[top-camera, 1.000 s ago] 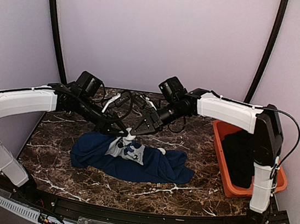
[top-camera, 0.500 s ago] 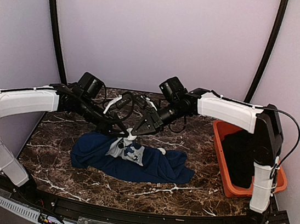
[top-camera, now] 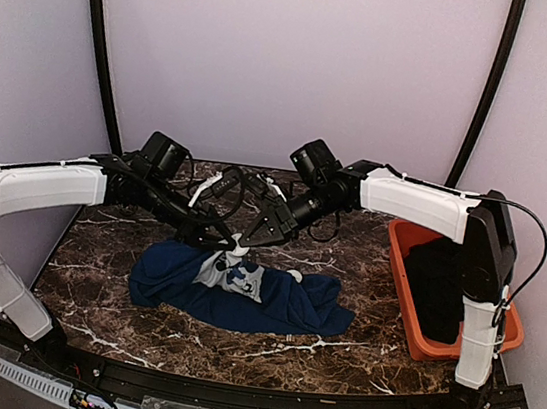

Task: Pin the brooch onto the clothing
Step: Pin the brooch onto the flattened clothing.

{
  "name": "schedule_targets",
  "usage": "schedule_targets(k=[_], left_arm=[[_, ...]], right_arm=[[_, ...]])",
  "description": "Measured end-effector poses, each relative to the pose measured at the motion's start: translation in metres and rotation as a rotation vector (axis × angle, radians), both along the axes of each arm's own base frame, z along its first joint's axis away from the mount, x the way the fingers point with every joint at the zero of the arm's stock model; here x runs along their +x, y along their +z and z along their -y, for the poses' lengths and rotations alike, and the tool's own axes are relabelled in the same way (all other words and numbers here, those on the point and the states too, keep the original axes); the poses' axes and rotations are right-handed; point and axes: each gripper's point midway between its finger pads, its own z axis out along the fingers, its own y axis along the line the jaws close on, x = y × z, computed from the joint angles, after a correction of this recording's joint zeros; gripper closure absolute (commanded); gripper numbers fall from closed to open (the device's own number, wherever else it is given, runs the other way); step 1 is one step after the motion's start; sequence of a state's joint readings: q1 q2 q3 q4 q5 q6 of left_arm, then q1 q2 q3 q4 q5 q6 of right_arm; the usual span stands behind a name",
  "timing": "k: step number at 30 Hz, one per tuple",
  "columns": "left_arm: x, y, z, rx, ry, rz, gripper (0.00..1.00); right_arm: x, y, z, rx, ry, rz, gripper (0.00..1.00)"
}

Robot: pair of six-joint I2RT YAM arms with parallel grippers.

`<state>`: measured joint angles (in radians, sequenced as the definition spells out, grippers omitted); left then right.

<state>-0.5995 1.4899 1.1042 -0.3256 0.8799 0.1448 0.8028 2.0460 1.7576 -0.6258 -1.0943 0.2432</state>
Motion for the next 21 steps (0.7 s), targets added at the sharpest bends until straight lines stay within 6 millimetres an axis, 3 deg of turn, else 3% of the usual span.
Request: schedule_targets(k=[21], left_arm=[[0.0008,0.0023,0.0013,-0.015,0.008,0.000,0.79]], right_arm=[[0.0003,0.0030,-0.0011,-0.017,-0.008,0.011,1.00]])
